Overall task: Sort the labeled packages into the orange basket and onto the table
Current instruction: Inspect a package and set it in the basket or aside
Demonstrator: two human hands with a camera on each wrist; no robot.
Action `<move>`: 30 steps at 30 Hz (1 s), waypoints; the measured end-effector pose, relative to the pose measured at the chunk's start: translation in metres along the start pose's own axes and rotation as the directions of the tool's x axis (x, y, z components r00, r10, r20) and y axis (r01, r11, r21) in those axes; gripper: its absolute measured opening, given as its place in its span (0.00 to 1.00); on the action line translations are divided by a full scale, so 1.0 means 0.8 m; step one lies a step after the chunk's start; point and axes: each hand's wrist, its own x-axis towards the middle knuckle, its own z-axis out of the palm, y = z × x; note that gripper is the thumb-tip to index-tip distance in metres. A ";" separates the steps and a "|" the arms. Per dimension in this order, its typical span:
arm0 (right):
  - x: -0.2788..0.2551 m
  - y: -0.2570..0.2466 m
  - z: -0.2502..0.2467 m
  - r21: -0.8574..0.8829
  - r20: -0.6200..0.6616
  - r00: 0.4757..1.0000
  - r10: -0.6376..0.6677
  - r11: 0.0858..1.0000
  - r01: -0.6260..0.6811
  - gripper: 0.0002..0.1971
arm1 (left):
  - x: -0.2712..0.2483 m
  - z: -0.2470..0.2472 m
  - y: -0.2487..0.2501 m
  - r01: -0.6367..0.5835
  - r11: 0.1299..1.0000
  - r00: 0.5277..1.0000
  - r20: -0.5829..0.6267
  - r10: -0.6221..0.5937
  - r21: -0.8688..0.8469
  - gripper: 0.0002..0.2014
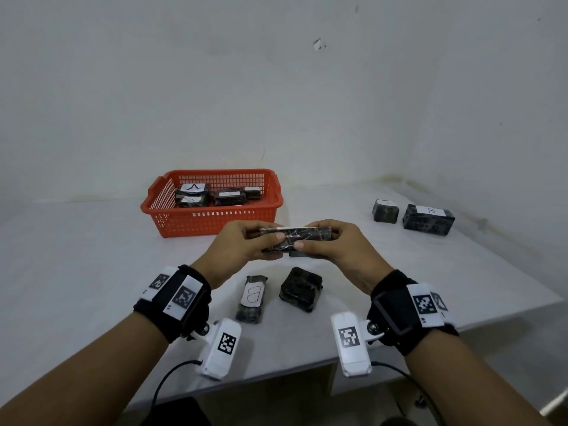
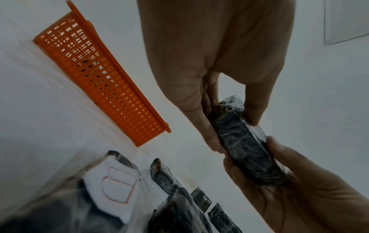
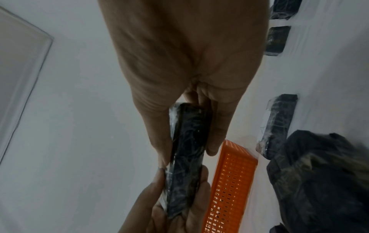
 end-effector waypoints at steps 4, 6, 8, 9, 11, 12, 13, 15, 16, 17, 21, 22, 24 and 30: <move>-0.002 0.003 -0.002 -0.080 -0.038 0.999 0.003 0.997 -0.006 0.22 | -0.003 0.003 -0.005 0.027 1.000 1.000 0.011 -0.027 0.000 0.13; -0.001 0.003 -0.004 -0.048 -0.028 0.999 0.016 0.999 -0.018 0.22 | -0.002 0.004 -0.003 0.030 0.999 1.000 0.006 -0.031 0.018 0.13; -0.001 0.003 -0.006 0.021 0.010 1.000 0.023 1.000 -0.023 0.20 | 0.001 0.003 0.000 0.021 0.999 0.999 -0.027 -0.020 0.047 0.12; -0.002 0.003 -0.007 0.070 0.026 0.999 0.027 0.997 -0.029 0.18 | 0.002 0.001 0.001 0.018 0.998 0.999 -0.037 -0.016 0.053 0.12; -0.003 0.001 -0.009 0.137 0.032 0.999 0.031 0.990 -0.035 0.15 | 0.003 -0.001 0.003 0.023 0.999 0.999 -0.025 -0.022 0.044 0.13; -0.004 0.001 -0.011 0.141 0.031 0.999 0.028 0.990 -0.032 0.15 | 0.003 -0.002 0.003 0.031 0.999 1.000 -0.005 -0.031 0.035 0.15; -0.005 0.000 -0.013 0.130 0.036 0.999 0.021 0.991 -0.025 0.15 | 0.002 -0.003 0.004 0.038 0.999 0.999 0.016 -0.038 0.031 0.16; -0.006 0.002 -0.015 0.095 0.049 0.999 0.015 0.995 -0.020 0.15 | 0.000 -0.004 0.003 0.030 0.998 0.999 0.022 -0.031 0.049 0.16; -0.005 0.003 -0.015 0.078 0.053 0.998 0.018 0.997 -0.022 0.15 | 0.000 -0.003 0.004 0.017 0.997 1.000 0.008 -0.018 0.070 0.15; -0.004 0.005 -0.014 0.059 0.053 0.998 0.022 0.998 -0.025 0.16 | -0.001 -0.003 0.003 0.005 0.996 1.000 -0.009 -0.004 0.092 0.15; -0.002 0.007 -0.003 -0.082 -0.017 1.000 -0.023 0.996 0.021 0.19 | -0.004 -0.001 0.004 -0.024 0.991 1.000 -0.006 0.025 0.135 0.15; -0.003 0.008 -0.001 -0.103 -0.032 0.999 -0.036 0.994 0.033 0.19 | -0.006 -0.001 0.004 -0.027 0.990 1.000 -0.001 0.027 0.139 0.15; -0.003 0.010 0.001 -0.104 -0.039 0.999 -0.036 0.994 0.032 0.18 | -0.008 -0.001 0.004 -0.034 0.989 0.999 -0.003 0.035 0.143 0.16; -0.004 0.012 -0.001 0.101 0.007 0.991 0.131 0.986 -0.131 0.21 | -0.012 -0.003 0.004 -0.084 0.974 0.996 -0.002 0.086 0.211 0.20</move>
